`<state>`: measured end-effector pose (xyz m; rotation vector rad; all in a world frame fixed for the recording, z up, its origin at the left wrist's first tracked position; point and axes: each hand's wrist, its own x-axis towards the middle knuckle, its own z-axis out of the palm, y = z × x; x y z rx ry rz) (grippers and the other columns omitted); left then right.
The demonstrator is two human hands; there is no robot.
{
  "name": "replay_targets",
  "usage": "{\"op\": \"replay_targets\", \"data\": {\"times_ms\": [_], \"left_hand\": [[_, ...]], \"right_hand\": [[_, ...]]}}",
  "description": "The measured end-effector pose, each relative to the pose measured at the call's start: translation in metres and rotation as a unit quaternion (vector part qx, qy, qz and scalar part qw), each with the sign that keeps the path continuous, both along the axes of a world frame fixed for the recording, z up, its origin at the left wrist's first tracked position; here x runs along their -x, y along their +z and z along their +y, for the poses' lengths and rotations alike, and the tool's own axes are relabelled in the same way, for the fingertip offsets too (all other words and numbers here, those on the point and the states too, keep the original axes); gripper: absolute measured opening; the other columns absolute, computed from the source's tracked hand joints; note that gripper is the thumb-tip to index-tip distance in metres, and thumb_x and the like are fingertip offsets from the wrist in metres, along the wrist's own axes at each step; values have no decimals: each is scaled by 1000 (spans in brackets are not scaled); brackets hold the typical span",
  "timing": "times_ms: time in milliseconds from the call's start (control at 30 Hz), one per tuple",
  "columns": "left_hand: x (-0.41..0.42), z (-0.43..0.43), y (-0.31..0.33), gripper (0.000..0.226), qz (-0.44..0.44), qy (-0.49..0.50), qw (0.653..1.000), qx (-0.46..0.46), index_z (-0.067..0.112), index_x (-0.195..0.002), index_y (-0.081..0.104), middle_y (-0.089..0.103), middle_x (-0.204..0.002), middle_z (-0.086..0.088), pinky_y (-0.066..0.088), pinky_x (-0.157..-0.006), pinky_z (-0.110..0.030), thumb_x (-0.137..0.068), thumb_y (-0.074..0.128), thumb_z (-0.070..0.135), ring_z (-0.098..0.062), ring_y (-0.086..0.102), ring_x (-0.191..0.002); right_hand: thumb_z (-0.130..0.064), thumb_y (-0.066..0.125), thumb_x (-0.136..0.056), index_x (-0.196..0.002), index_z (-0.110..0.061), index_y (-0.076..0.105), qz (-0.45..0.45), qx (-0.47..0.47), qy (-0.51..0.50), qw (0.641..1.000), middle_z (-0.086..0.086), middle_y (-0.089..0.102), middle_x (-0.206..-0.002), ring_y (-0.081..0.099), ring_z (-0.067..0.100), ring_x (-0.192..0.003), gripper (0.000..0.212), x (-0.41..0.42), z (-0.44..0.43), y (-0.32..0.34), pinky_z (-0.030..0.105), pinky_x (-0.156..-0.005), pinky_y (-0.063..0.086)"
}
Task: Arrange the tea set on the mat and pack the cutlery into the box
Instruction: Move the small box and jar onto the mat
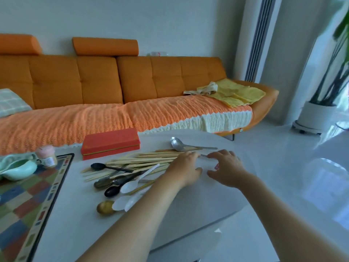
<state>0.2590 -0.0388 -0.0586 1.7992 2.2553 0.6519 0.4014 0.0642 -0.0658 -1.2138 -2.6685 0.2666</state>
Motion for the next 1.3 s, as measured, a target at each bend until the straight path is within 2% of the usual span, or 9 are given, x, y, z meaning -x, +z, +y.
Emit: {"op": "replay_targets", "data": {"times_ms": [133,267,500,667,800,1000,1067,1167,1300], "left_hand": [[-17,20,-6,55,6,-14,999,33,18,-147,37,42,-148,-7,34,-110,-36,-94,53,26,-25,38,-135],[-21,22,-9,52,-28,-5,999,41,18,-149,35,40,-150,-6,33,-110,-36,-99,48,29,-26,40,-136],[10,-9,1,47,-180,51,982,-31,33,-140,48,61,-131,5,48,-95,-38,-96,51,49,-19,57,-118],[44,-56,8,29,-294,110,943,-113,31,-117,61,67,-102,7,55,-85,-38,-89,68,31,-14,64,-94],[82,-104,15,48,-359,162,908,-140,28,-130,56,67,-107,1,56,-76,-31,-86,73,35,-19,67,-94],[133,-184,22,37,-273,207,929,-139,33,-125,58,68,-94,7,49,-67,-24,-89,67,32,-7,66,-77],[153,-212,21,36,-173,228,951,-116,37,-124,59,66,-106,13,49,-77,-28,-89,64,42,-7,64,-92],[184,-252,18,40,-40,262,961,-83,33,-128,59,60,-123,11,46,-89,-33,-92,56,51,-12,57,-111],[230,-306,9,32,49,321,942,-86,30,-127,60,58,-130,7,43,-96,-38,-97,52,33,-17,49,-119]], "right_hand": [[-52,65,-76,-146,-30,34,-34,41,-44,998,9,40,-142,38,32,-129,80,-9,10,-11,43,-106,33],[-44,69,-75,-145,-24,33,23,80,-46,995,11,41,-136,37,32,-125,82,-7,10,-13,43,-104,39],[-31,75,-70,-141,-30,36,120,52,117,985,-1,43,-131,38,18,-122,81,25,-25,7,26,-93,34],[-28,76,-70,-140,-28,37,162,41,216,962,-3,45,-131,40,18,-119,80,60,-63,15,32,-100,38],[-29,76,-68,-135,-24,43,189,45,250,949,-1,44,-125,45,16,-112,75,99,-92,17,32,-99,42],[-46,73,-65,-123,-30,47,200,79,309,926,-7,49,-113,54,9,-94,66,167,-152,18,25,-82,48],[-47,72,-63,-120,-29,48,186,80,322,925,-7,51,-111,56,10,-89,64,193,-171,14,31,-79,51],[-38,75,-70,-122,-30,46,150,88,336,926,-10,50,-111,55,11,-86,60,228,-199,12,26,-74,43],[-41,75,-77,-127,-28,44,110,108,349,925,-7,47,-110,50,13,-84,60,272,-232,7,24,-75,36]]}}
